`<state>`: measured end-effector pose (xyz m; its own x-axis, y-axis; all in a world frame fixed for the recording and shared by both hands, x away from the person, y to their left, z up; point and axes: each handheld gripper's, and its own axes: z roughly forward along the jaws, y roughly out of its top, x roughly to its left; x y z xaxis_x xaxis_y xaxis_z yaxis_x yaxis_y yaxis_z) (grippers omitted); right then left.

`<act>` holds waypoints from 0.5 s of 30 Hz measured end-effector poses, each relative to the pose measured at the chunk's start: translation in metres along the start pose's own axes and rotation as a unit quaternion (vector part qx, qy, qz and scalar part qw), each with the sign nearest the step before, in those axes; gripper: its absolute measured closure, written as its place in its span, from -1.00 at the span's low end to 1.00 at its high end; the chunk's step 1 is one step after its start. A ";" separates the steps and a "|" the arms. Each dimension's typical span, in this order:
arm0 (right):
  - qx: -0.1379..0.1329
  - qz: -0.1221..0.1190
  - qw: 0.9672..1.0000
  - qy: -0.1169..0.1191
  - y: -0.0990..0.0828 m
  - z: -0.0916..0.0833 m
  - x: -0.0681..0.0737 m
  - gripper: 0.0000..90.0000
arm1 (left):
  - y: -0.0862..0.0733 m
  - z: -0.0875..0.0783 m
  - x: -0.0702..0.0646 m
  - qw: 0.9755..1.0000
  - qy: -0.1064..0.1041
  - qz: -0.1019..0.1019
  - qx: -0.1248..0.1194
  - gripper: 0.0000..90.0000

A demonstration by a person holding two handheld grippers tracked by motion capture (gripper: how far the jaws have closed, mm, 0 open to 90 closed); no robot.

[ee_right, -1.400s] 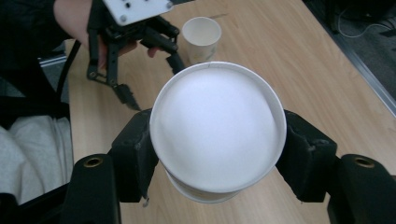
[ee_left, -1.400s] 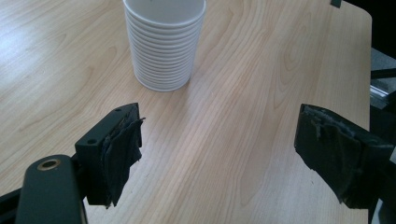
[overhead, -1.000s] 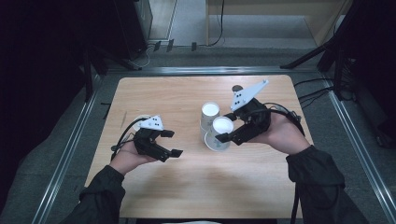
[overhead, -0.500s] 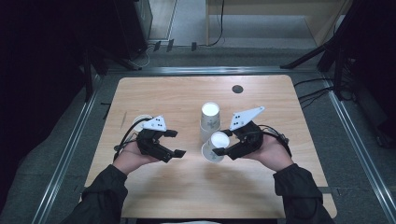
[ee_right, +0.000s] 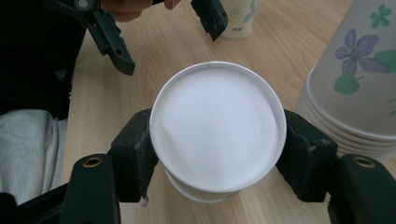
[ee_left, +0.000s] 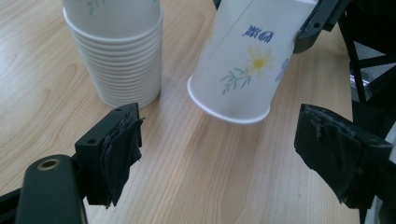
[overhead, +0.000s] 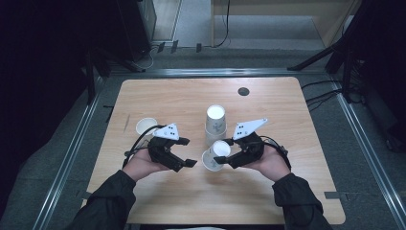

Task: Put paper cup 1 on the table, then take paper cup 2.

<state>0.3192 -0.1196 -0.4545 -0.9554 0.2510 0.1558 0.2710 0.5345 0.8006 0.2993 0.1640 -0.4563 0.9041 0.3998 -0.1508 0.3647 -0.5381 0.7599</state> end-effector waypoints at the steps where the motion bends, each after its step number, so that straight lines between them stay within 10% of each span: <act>1: -0.003 0.000 1.000 0.000 0.000 0.001 0.000 -0.23 | 0.000 0.001 -0.001 1.000 -0.001 0.001 -0.001 -0.66; 15: -0.030 0.020 0.999 0.020 0.005 0.007 0.004 -0.23 | 0.002 0.014 -0.007 1.000 -0.029 0.004 -0.011 -0.66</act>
<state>0.3172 -0.1105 -0.4542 -0.9481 0.2386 0.2103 0.3029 0.4756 0.8259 0.2967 0.1499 -0.4623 0.9184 0.3514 -0.1817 0.3540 -0.5248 0.7741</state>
